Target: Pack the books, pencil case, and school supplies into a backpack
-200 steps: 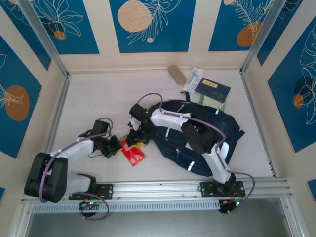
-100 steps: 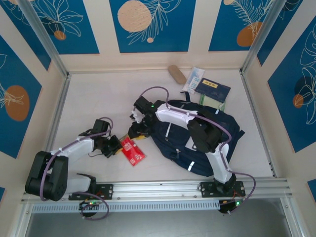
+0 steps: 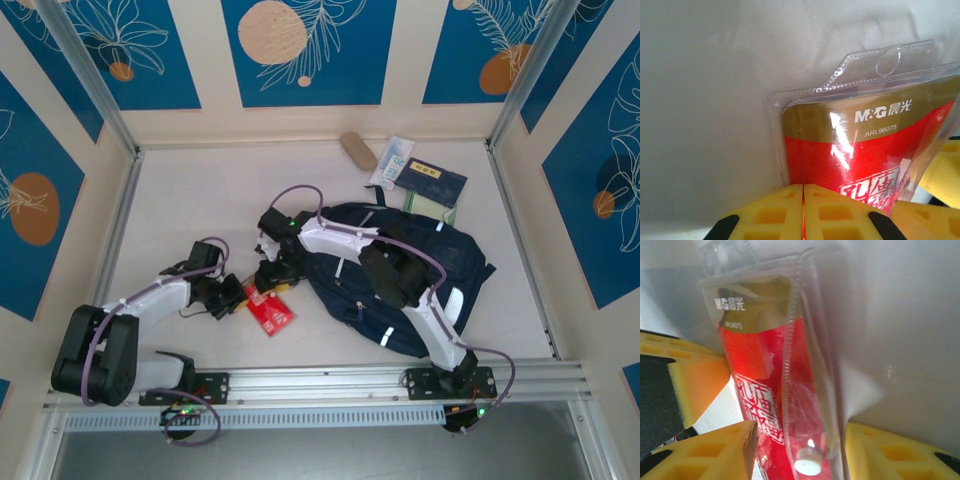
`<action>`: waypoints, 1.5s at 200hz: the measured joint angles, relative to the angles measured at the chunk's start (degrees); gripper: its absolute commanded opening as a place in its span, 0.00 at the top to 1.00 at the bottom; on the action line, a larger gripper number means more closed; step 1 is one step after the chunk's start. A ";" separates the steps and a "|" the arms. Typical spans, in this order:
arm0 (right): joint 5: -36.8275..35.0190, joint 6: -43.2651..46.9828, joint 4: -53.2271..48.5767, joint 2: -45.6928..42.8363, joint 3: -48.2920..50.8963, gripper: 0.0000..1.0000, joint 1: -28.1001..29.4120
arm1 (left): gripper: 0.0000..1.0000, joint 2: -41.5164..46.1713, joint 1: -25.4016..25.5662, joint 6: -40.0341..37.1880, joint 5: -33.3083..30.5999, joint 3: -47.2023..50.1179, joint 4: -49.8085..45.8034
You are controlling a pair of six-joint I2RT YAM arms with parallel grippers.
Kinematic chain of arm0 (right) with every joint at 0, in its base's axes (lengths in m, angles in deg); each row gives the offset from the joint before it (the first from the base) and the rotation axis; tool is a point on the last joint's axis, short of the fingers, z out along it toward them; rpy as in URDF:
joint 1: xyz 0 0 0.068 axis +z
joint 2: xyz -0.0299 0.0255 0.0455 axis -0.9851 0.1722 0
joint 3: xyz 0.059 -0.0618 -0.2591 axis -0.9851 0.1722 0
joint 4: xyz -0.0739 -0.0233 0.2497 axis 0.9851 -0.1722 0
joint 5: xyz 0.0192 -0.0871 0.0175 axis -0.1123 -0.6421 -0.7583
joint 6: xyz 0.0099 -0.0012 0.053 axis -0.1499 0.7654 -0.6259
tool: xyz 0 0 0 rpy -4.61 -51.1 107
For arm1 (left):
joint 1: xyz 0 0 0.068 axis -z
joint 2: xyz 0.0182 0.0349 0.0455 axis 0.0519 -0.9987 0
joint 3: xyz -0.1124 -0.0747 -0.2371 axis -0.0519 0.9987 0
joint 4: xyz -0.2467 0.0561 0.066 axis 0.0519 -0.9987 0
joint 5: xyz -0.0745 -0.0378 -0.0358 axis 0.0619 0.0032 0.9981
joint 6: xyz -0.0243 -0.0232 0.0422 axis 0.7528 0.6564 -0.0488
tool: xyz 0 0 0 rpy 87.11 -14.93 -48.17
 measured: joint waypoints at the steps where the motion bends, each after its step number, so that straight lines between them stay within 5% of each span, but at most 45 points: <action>1: 0.09 0.00 0.09 0.02 0.00 0.50 0.00 | 0.93 -0.02 0.00 -0.02 0.00 0.00 0.00; 51: 11.30 -4.96 7.78 0.17 3.37 0.55 -0.07 | 0.93 -0.37 0.00 0.00 0.61 0.00 0.81; 82: 14.12 -8.57 9.49 0.63 3.58 0.78 -1.03 | 0.93 0.70 0.00 0.00 0.55 0.00 0.39; 116: 15.15 -10.82 13.33 -0.59 6.93 0.93 -2.16 | 0.68 5.01 0.24 -0.55 -1.40 -0.07 -5.29; 134: 14.93 -11.80 14.45 -3.32 10.08 0.93 -3.15 | 0.50 10.27 0.37 -1.16 -2.25 -0.70 -10.40; 170: 15.17 -12.85 14.88 -11.96 15.69 0.91 -7.23 | 0.36 15.89 0.39 -4.33 0.11 -5.77 -15.76; 245: 17.40 -17.94 17.03 -39.47 25.75 0.88 -16.11 | 0.32 17.20 5.27 -5.95 19.71 -11.30 -6.71; 300: 10.19 -34.16 29.86 -52.48 38.51 0.87 -24.22 | 0.24 17.79 10.78 4.70 20.52 -13.60 8.46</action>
